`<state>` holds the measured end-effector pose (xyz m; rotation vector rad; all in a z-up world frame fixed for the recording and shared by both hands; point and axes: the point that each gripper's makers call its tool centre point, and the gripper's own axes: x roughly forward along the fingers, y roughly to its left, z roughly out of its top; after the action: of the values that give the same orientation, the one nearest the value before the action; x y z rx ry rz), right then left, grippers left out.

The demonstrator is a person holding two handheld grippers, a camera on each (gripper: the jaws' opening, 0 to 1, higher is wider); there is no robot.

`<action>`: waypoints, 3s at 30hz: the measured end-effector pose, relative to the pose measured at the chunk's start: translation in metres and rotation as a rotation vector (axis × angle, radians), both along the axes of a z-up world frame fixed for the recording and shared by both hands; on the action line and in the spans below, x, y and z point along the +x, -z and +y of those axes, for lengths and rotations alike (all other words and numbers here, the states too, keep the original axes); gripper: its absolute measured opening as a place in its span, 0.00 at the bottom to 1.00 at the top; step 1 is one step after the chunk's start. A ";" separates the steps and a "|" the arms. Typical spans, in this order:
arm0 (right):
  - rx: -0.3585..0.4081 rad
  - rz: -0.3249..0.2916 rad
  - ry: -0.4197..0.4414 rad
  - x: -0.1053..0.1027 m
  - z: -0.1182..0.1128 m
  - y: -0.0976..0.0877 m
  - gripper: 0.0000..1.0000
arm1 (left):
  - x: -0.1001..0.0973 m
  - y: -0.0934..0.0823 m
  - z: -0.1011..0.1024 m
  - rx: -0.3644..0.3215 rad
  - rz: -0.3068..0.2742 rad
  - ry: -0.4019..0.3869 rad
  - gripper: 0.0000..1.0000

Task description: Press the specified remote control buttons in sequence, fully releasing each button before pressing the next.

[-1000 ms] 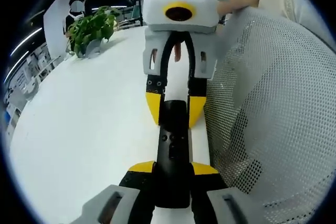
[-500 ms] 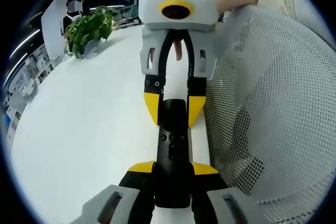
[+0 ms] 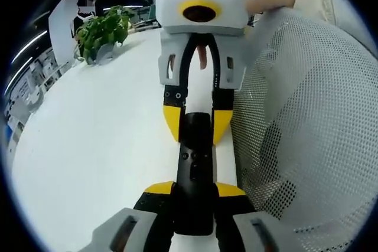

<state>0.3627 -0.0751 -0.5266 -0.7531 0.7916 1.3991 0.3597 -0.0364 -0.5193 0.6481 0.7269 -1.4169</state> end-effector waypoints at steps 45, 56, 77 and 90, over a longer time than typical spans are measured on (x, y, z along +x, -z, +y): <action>0.018 0.023 0.025 0.000 0.001 0.000 0.25 | 0.059 -0.193 0.056 -0.581 -0.208 -0.676 1.00; 0.026 0.018 0.037 0.003 0.003 0.002 0.25 | 0.023 -0.177 0.113 -0.541 -0.249 -0.896 1.00; 0.067 0.035 0.077 0.004 0.005 0.000 0.25 | 0.013 -0.144 0.116 -0.442 -0.281 -0.888 1.00; 0.105 0.062 0.135 0.007 0.007 0.001 0.25 | 0.013 -0.147 0.120 -0.474 -0.297 -0.894 1.00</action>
<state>0.3694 -0.0685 -0.5275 -0.5678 0.7957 1.3367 0.3725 0.0836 -0.3718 0.1043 0.3363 -0.5984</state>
